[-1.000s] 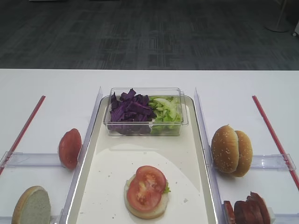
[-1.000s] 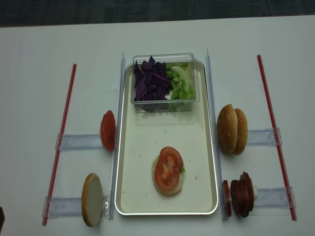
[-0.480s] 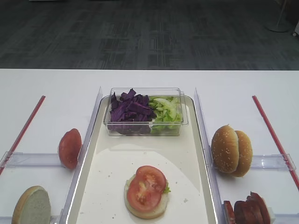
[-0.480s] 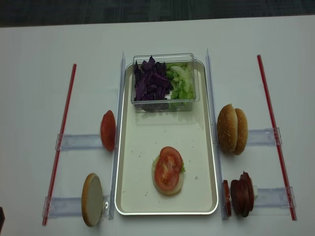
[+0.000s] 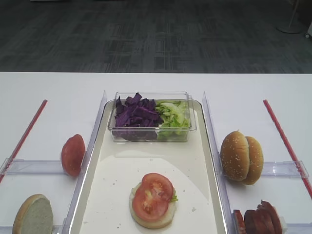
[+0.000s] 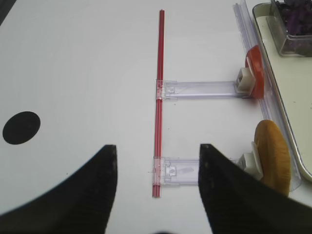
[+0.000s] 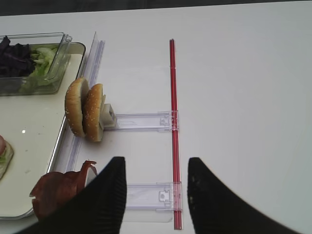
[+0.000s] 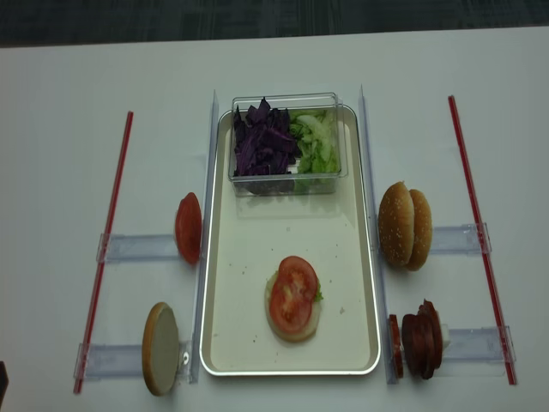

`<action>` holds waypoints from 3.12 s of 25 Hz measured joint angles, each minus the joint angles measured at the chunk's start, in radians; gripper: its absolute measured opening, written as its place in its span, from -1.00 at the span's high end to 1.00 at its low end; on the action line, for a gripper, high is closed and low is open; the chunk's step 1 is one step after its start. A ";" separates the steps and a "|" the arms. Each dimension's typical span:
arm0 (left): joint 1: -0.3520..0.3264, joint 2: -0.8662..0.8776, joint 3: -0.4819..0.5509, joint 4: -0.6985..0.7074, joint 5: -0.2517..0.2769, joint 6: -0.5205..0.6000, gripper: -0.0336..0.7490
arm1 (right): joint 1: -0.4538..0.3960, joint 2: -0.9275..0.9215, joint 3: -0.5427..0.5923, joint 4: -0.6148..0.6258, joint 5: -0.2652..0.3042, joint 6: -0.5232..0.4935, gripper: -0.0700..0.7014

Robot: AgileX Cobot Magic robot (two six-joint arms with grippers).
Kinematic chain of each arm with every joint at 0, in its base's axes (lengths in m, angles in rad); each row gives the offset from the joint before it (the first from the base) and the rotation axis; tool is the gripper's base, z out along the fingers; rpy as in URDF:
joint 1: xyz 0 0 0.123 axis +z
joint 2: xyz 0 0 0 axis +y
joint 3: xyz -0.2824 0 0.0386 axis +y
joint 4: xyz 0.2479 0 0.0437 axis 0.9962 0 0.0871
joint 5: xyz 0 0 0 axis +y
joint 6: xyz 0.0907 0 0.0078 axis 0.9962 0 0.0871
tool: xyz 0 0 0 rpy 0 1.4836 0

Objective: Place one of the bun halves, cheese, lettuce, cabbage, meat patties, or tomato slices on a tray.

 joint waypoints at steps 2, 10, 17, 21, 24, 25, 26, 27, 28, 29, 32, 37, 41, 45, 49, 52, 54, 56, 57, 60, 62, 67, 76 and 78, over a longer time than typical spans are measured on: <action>0.000 0.000 0.000 0.000 0.000 0.000 -0.01 | 0.000 0.000 0.000 0.000 0.000 -0.001 -0.05; 0.000 0.000 0.000 0.000 0.000 0.000 -0.01 | 0.000 0.000 0.000 0.000 0.000 -0.001 -0.05; 0.000 0.000 0.000 0.000 0.000 0.000 -0.01 | 0.000 0.000 0.000 0.000 0.000 -0.001 -0.05; 0.000 0.000 0.000 0.000 0.000 0.000 -0.01 | 0.000 0.000 0.000 0.000 0.000 -0.004 -0.05; 0.000 0.000 0.000 0.000 0.000 0.000 -0.01 | 0.000 0.000 0.000 0.000 0.000 -0.004 -0.05; 0.000 0.000 0.000 0.000 0.000 0.000 -0.01 | 0.000 0.000 0.000 0.000 0.000 -0.004 -0.05; 0.000 0.000 0.000 0.000 0.000 0.000 -0.01 | 0.000 0.000 0.000 0.000 0.000 -0.004 -0.05; 0.000 0.000 0.000 0.000 0.000 0.000 -0.01 | 0.000 0.000 0.000 0.000 0.000 -0.004 -0.05; 0.000 0.000 0.000 0.000 0.000 0.000 -0.01 | 0.000 0.000 0.000 0.000 0.000 -0.004 -0.05; 0.000 0.000 0.000 0.000 0.000 0.000 -0.01 | 0.000 0.000 0.000 0.000 0.000 -0.004 -0.05; 0.000 0.000 0.000 0.000 0.000 0.000 -0.01 | 0.000 0.000 0.000 0.000 0.000 -0.004 -0.05; 0.000 0.000 0.000 0.000 0.000 0.000 -0.01 | 0.000 0.000 0.000 0.000 0.000 -0.004 -0.05; 0.000 0.000 0.000 0.000 0.000 0.000 0.00 | 0.000 0.000 0.000 0.000 0.000 -0.004 -0.05; 0.000 0.000 0.000 0.000 0.000 0.000 0.00 | 0.000 0.000 0.000 0.000 0.000 -0.004 -0.05; 0.000 0.000 0.000 0.000 0.000 0.000 0.00 | 0.000 0.000 0.000 0.000 0.000 -0.007 -0.05; 0.000 0.000 0.000 0.000 0.000 0.000 0.00 | 0.000 0.000 0.000 0.000 0.000 -0.007 -0.05; 0.000 0.000 0.000 0.000 0.000 0.000 0.00 | 0.000 0.000 0.000 0.000 0.002 -0.007 -0.05; 0.000 0.000 0.000 0.000 0.000 0.000 0.00 | 0.000 0.000 0.000 0.000 0.002 -0.007 -0.05; 0.000 0.000 0.000 0.000 0.000 0.000 0.00 | 0.000 0.000 0.000 0.000 0.002 -0.007 -0.05; 0.000 0.000 0.000 0.000 0.000 0.000 0.00 | 0.000 0.000 0.000 0.000 0.002 -0.007 -0.05; 0.000 0.000 0.000 0.000 0.000 0.000 0.00 | 0.000 0.000 0.000 0.000 0.002 -0.007 -0.05; 0.000 0.000 0.000 0.000 0.000 0.000 0.00 | 0.000 0.000 0.000 0.000 0.002 -0.007 -0.05; 0.000 0.000 0.000 0.000 0.000 0.000 0.00 | 0.000 0.000 0.000 0.000 0.002 -0.007 -0.05; 0.000 0.000 0.000 0.000 0.000 0.000 0.00 | 0.000 0.000 0.000 0.000 0.002 -0.007 -0.05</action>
